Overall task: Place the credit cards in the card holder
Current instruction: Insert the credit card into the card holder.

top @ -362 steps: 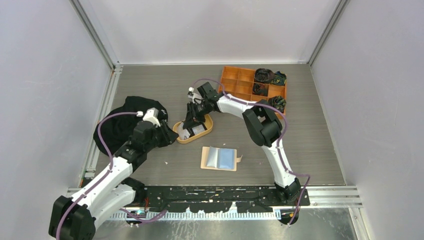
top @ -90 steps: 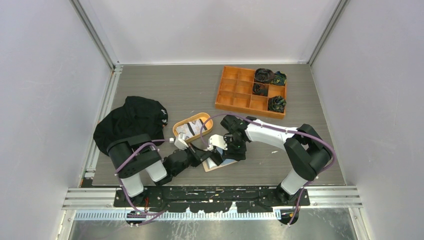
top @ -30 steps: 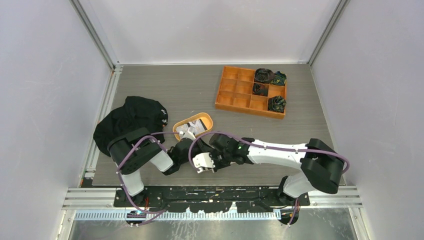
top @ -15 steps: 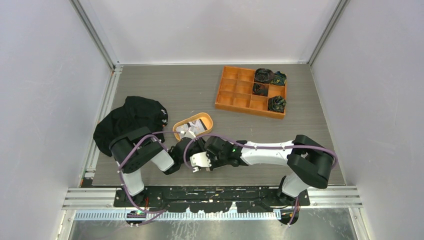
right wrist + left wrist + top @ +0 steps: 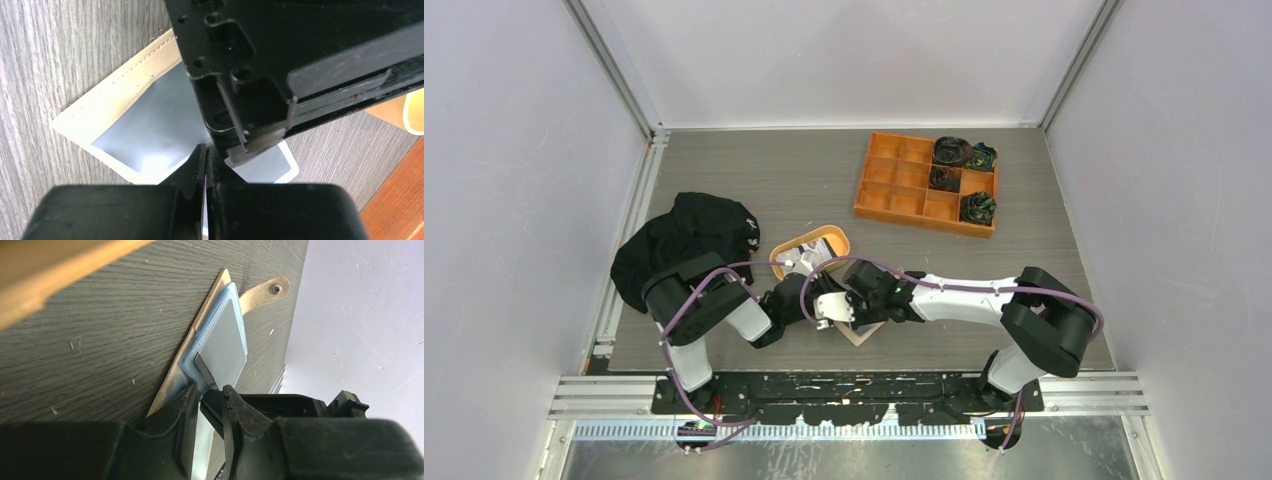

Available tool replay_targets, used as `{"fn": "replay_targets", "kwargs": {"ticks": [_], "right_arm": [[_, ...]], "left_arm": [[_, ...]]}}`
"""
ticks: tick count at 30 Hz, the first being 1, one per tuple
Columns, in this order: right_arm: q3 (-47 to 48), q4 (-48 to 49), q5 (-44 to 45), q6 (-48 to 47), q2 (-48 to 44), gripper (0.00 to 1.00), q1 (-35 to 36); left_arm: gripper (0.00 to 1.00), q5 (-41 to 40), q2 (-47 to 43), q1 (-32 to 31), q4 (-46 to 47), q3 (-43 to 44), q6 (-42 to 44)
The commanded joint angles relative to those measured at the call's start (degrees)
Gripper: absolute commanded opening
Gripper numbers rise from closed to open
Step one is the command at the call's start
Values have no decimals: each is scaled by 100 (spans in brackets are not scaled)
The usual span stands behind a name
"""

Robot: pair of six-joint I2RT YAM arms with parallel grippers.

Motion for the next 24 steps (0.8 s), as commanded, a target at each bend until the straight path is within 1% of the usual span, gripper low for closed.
{"fn": "replay_targets", "kwargs": {"ticks": [1, 5, 6, 8, 12, 15, 19, 24], "right_arm": [[176, -100, 120, -79, -196, 3, -110], [229, -240, -26, -24, -270, 4, -255], [270, -336, -191, -2, -360, 4, -311], [347, -656, -814, 33, -554, 5, -450], [579, -1517, -2381, -89, -951, 19, -895], [681, -1887, -3082, -161, -1161, 28, -1261], [908, -1982, -3421, 426, -1221, 35, -1677], [1312, -2120, -3419, 1335, -995, 54, -1956]], "left_arm": [[27, 15, 63, 26, -251, -49, 222], [28, 27, -58, 25, -344, -49, 322], [28, 47, -104, 28, -399, -36, 382], [28, 67, -249, 28, -512, -21, 481], [29, 100, -672, 33, -943, 33, 846], [29, 119, -1177, 29, -1581, 107, 1264], [29, 147, -1949, 32, -2256, 87, 1991], [29, -228, -3386, 29, -3163, -135, 2792]]}}
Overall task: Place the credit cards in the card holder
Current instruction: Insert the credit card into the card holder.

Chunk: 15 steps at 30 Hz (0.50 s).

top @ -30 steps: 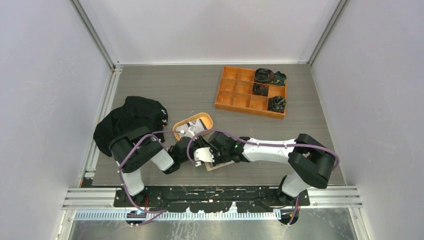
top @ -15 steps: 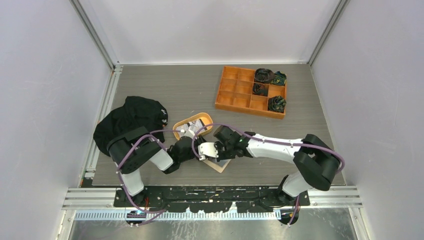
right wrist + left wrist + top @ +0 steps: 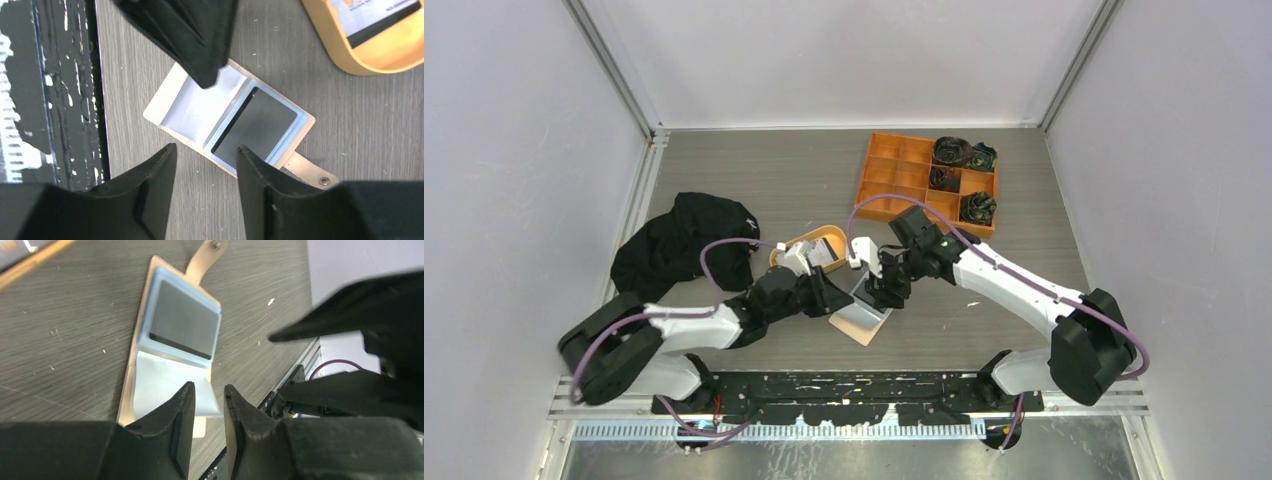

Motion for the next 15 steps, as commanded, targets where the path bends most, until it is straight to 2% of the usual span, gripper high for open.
{"fn": "replay_targets", "kwargs": {"ticks": [1, 4, 5, 6, 8, 10, 15], "right_arm": [[528, -148, -293, 1012, 189, 56, -204], [752, -297, -103, 1332, 617, 57, -341], [852, -366, -69, 1476, 775, 57, -394], [957, -458, -39, 1614, 945, 57, -458], [1148, -642, -21, 1836, 1262, 56, -571], [1259, -736, 9, 1999, 1509, 56, -657], [1371, -784, 292, 2244, 1858, 56, -737]], "left_arm": [[30, -363, -1304, 21, -874, -183, 1078], [54, -710, -2281, 25, -853, -662, 1221], [65, -845, -2587, 29, -759, -864, 1200], [81, -950, -2884, 34, -649, -1092, 1147], [95, -1069, -3468, 46, -480, -1498, 985], [96, -1058, -4157, 46, -513, -1751, 951], [90, -1073, -5229, 42, -1355, -1881, 849]]}}
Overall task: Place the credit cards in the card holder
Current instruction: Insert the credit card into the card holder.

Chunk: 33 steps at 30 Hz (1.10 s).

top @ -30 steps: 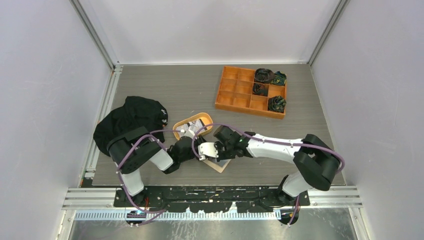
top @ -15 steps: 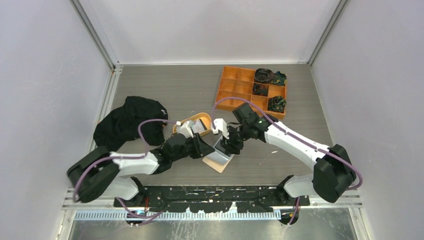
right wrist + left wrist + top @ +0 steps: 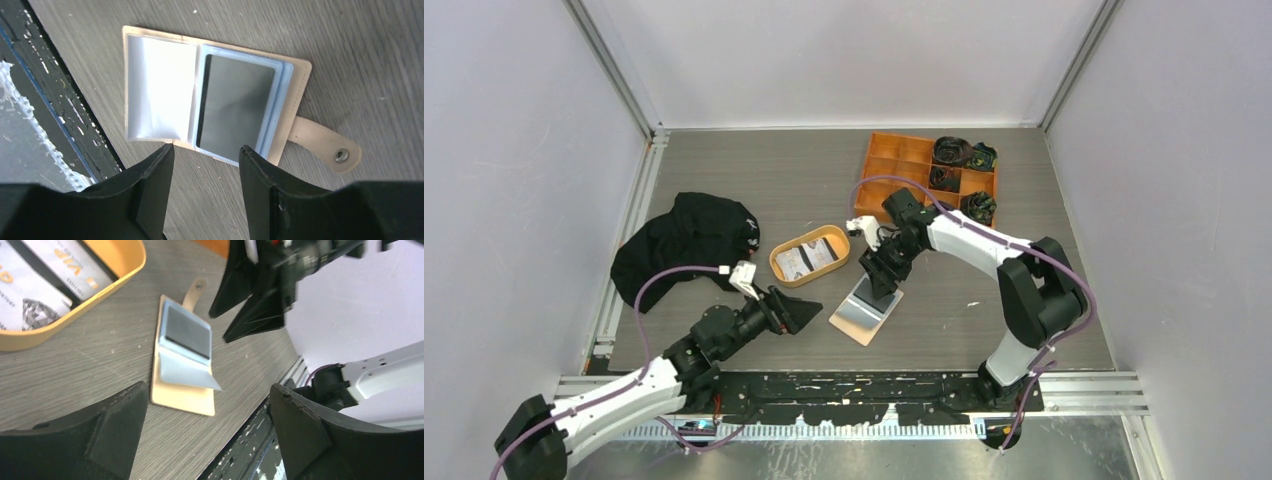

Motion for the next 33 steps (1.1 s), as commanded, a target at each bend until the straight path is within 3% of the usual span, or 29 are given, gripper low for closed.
{"fn": "replay_targets", "kwargs": {"ticks": [1, 8, 17, 22, 28, 33], "right_arm": [[304, -161, 243, 428, 91, 55, -37], [402, -217, 275, 555, 473, 50, -101], [466, -256, 714, 581, 793, 49, -101], [540, -401, 762, 527, 950, 50, -101], [589, -509, 729, 502, 1016, 50, -103], [649, -631, 387, 485, 1003, 49, -102]], "left_arm": [[87, -173, -677, 14, -268, -22, -75], [79, -34, -672, 19, -34, -130, -383], [74, 416, 842, 10, 748, 170, -444], [66, 769, 1831, -89, 1060, 534, -414], [60, 696, 2736, -291, 1053, 854, -408], [59, 461, 2993, -456, 722, 1065, -389]]}}
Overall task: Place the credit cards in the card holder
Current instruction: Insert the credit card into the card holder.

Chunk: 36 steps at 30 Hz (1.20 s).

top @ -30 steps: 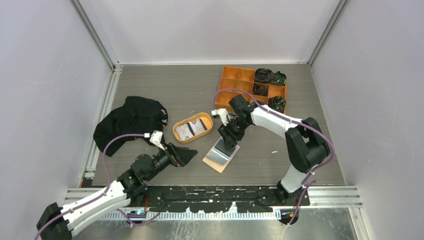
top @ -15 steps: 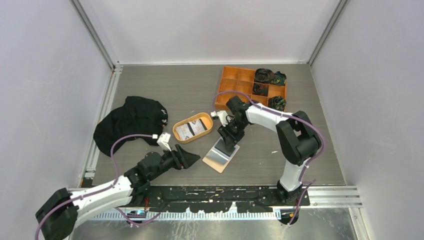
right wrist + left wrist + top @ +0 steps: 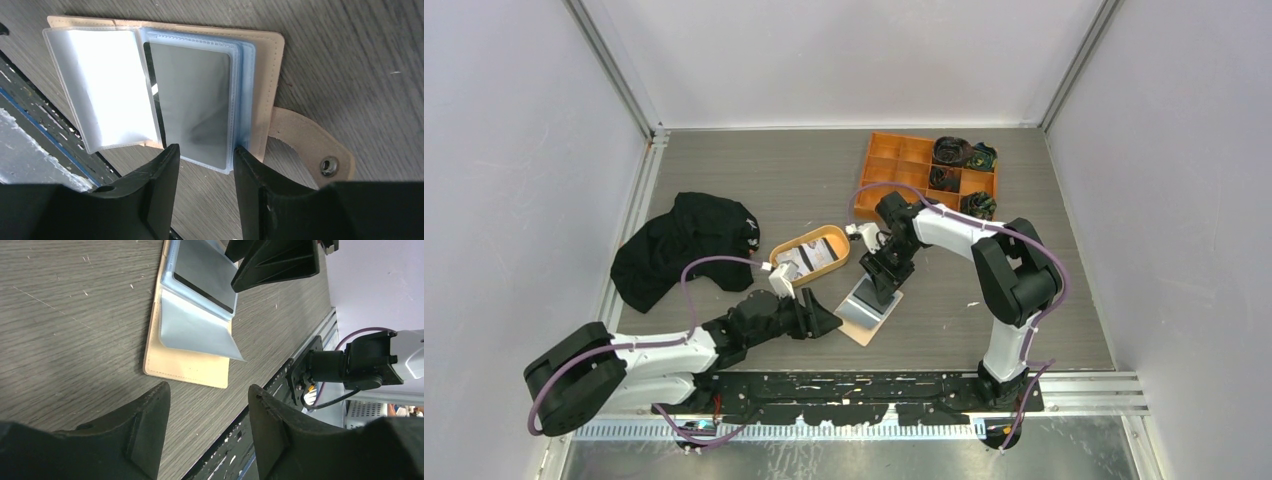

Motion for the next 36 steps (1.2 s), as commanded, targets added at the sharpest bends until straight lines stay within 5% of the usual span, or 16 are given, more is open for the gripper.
{"fn": "replay_targets", "kwargs": {"ticks": [1, 12, 23, 36], "right_arm": [[264, -215, -361, -30, -32, 48, -24], [331, -358, -1239, 56, -181, 41, -116], [215, 67, -360, 537, 12, 42, -250], [343, -184, -707, 486, 311, 39, -251]], "left_arm": [[59, -220, 80, -130, -21, 320, 87], [58, -543, 55, -198, -413, 401, 116], [57, -536, 118, -274, -361, 479, 116], [49, -474, 227, -286, -678, 1243, 465]]}}
